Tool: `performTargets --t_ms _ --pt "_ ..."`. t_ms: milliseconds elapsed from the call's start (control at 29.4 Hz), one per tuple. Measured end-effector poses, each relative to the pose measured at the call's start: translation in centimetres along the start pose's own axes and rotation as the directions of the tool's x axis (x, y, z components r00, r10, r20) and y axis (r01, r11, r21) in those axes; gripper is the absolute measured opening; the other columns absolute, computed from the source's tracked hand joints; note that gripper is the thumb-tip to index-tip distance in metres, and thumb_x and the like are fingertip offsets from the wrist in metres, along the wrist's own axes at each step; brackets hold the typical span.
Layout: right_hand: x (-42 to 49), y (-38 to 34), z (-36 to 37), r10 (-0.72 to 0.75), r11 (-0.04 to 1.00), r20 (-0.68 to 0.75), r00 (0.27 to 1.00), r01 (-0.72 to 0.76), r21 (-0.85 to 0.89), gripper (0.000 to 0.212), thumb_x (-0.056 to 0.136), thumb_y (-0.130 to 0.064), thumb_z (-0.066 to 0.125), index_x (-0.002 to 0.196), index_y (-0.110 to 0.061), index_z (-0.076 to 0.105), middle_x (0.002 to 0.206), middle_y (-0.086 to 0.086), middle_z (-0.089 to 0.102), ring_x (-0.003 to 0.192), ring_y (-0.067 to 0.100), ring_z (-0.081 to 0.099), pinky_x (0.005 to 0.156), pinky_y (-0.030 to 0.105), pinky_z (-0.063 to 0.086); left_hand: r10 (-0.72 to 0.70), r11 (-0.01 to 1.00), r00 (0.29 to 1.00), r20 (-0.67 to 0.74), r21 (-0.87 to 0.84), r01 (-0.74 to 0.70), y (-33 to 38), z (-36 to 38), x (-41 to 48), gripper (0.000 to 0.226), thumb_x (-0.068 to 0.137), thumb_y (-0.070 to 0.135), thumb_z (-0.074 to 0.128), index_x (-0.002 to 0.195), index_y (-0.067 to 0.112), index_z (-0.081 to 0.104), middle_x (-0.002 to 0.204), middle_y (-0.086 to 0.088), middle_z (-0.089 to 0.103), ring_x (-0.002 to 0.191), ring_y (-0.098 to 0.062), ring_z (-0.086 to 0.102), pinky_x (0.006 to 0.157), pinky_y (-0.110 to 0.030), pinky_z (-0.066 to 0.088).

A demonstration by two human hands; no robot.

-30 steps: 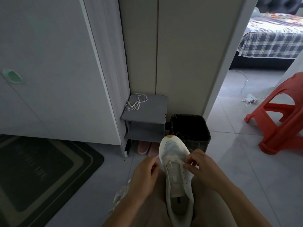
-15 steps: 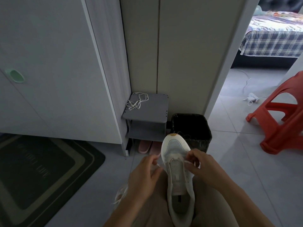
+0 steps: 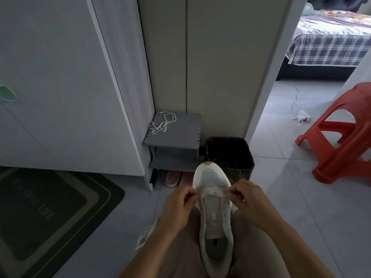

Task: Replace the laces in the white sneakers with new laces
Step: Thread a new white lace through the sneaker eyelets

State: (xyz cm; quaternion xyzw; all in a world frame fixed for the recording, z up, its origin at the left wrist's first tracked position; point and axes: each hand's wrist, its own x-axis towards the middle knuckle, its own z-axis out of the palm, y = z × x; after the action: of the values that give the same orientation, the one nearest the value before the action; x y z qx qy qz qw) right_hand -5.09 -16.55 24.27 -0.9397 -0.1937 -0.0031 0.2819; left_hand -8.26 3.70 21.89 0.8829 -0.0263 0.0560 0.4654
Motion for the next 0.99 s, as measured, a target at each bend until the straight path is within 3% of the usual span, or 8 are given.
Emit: performTargets --t_ms 102,306,408,510,681,817,987 --pt "-0.6 0.0 -0.4 0.137 0.984 0.036 0.990 -0.140 0.113 0.012 0.091 -0.022 0.054 0.080 -0.025 0.054 0.082 -0.014 0.052 0.075 0.003 0.051 0.065 0.012 0.040 0.124 0.983 0.992 -0.035 0.144 -0.117 -0.2 0.5 -0.3 0.007 0.091 0.018 0.055 0.085 0.018 0.059 0.078 0.019 0.049 0.072 0.004 0.050 0.067 -0.008 0.039" --pt "-0.8 -0.2 -0.5 0.273 0.916 0.119 0.955 -0.296 0.270 0.016 0.093 -0.022 0.050 0.084 -0.013 0.060 0.086 0.006 0.062 0.076 0.014 0.056 0.065 0.018 0.042 0.237 0.930 0.971 0.001 0.288 -0.227 0.0 0.8 -0.6 0.023 0.090 0.037 0.043 0.086 0.021 0.059 0.080 0.017 0.050 0.064 0.007 0.043 0.057 -0.005 0.033" --pt "-0.8 -0.8 -0.6 0.233 0.920 0.179 0.956 -0.276 0.279 0.019 0.093 -0.021 0.051 0.087 -0.006 0.061 0.084 0.010 0.062 0.071 0.012 0.053 0.064 0.018 0.041 0.212 0.930 0.977 0.000 0.308 -0.201 -0.2 0.2 -0.5 0.008 0.090 0.025 0.054 0.088 0.021 0.061 0.083 0.016 0.053 0.067 0.010 0.043 0.060 -0.005 0.032" --pt "-0.7 -0.5 -0.8 0.292 0.886 0.172 0.941 -0.334 0.322 0.016 0.092 -0.023 0.051 0.086 -0.011 0.061 0.087 0.010 0.063 0.077 0.016 0.057 0.066 0.019 0.042 0.156 0.948 0.988 -0.018 0.284 -0.145 0.2 0.0 -0.1 0.007 0.090 0.024 0.056 0.084 0.022 0.058 0.079 0.019 0.050 0.067 0.007 0.046 0.059 -0.006 0.034" --pt "-0.7 -0.2 -0.8 0.294 0.885 0.164 0.942 -0.333 0.326 0.012 0.092 -0.022 0.052 0.084 -0.018 0.060 0.089 0.007 0.064 0.082 0.016 0.058 0.069 0.018 0.044 0.120 0.985 0.981 0.152 0.107 -0.137 0.4 -0.7 -0.5 0.008 0.089 0.021 0.058 0.081 0.021 0.058 0.076 0.016 0.053 0.072 -0.003 0.052 0.063 -0.011 0.039" --pt "-0.4 -0.7 -0.6 0.269 0.882 0.212 0.940 -0.329 0.338 0.017 0.092 -0.023 0.053 0.087 -0.010 0.063 0.085 0.009 0.063 0.076 0.016 0.056 0.068 0.021 0.043 0.065 0.975 0.996 0.066 0.206 -0.077 -0.4 -1.1 0.1 0.007 0.090 0.024 0.056 0.088 0.018 0.060 0.081 0.014 0.054 0.071 -0.001 0.050 0.063 -0.010 0.036" --pt "-0.6 -0.3 -0.9 0.302 0.857 0.211 0.930 -0.361 0.367 0.013 0.092 -0.024 0.051 0.085 -0.018 0.060 0.090 0.008 0.064 0.083 0.018 0.058 0.070 0.019 0.044 0.037 0.988 0.999 -0.011 0.149 -0.035 1.5 0.5 -0.6 0.008 0.090 0.030 0.056 0.093 0.022 0.055 0.082 0.019 0.048 0.071 0.007 0.048 0.062 -0.007 0.037"
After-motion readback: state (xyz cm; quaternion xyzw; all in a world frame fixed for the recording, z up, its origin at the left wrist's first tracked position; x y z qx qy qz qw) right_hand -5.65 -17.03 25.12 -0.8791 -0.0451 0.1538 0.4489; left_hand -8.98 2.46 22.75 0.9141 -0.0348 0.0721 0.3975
